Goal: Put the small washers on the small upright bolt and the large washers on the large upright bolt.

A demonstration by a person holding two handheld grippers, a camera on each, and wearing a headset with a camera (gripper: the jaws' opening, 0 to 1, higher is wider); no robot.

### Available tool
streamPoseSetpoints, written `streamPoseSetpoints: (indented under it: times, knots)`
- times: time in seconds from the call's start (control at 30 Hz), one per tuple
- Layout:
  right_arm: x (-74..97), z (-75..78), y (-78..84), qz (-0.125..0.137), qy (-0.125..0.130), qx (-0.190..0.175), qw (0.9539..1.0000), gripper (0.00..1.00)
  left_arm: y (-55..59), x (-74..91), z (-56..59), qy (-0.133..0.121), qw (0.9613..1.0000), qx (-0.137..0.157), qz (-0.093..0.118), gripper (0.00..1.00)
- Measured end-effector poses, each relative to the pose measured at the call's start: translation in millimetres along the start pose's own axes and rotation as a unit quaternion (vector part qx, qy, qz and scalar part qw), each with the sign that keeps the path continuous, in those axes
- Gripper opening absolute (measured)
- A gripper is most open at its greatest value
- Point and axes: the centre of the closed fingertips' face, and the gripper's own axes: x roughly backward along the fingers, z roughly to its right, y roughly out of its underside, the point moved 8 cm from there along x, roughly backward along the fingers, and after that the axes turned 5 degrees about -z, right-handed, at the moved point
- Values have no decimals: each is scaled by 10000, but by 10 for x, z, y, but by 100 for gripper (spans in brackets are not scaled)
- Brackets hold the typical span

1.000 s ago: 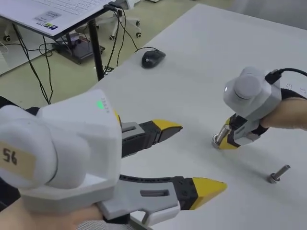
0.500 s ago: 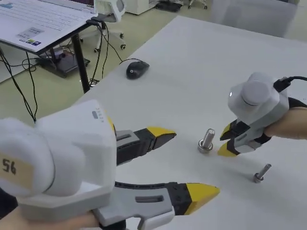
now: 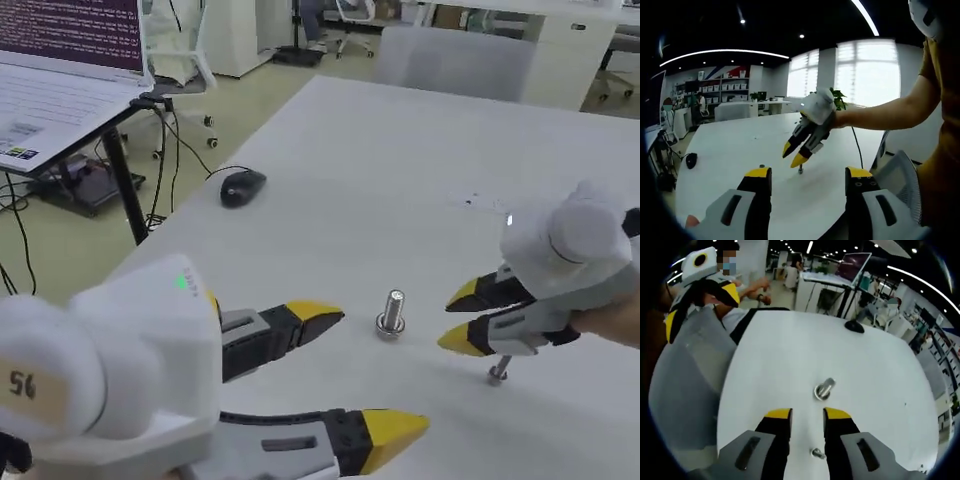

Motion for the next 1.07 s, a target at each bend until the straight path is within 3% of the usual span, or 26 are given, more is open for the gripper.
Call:
streamPoseSetpoints:
  times: [0.07,0.1,0.17,0.23,0.33,0.4,0.47,0.5,0.63,0.77,0.83,1.07]
  knots:
    - [94,-53,8,301,103,-107,9994,28,1,-4,6,27,10000,-16,-5,59]
    - [163,-95,6,590,162,-103,9981,29,6,-7,12,51,10000,-15,-28,58]
    - [252,-139,43,753,276,-297,9963,29,14,-15,19,87,10000,-19,-36,58]
    - [363,-214,73,1189,328,-337,9918,31,34,-41,31,153,9999,25,-28,58]
    - [457,-299,155,1425,241,-674,9872,32,68,-86,51,220,9997,-6,-121,58]
    - [529,-359,248,1497,310,-717,9856,35,70,-88,60,267,9996,-23,-109,58]
    - [604,-460,324,1687,251,-910,9811,37,65,-86,57,320,9994,11,-90,58]
    - [652,-511,364,1862,275,-1026,9768,38,52,-75,46,343,9994,31,-50,58]
    - [761,-654,539,2108,366,-1322,9679,41,9,-47,9,415,9991,83,68,59]
    - [787,-780,711,2340,511,-1692,9560,45,-1,-77,11,543,9985,6,26,60]
    - [805,-833,740,2536,540,-1846,9480,50,-5,-92,13,572,9984,-15,3,60]
    - [956,-1062,999,2470,802,-2154,9414,55,-19,-102,43,670,9977,-35,-12,61]
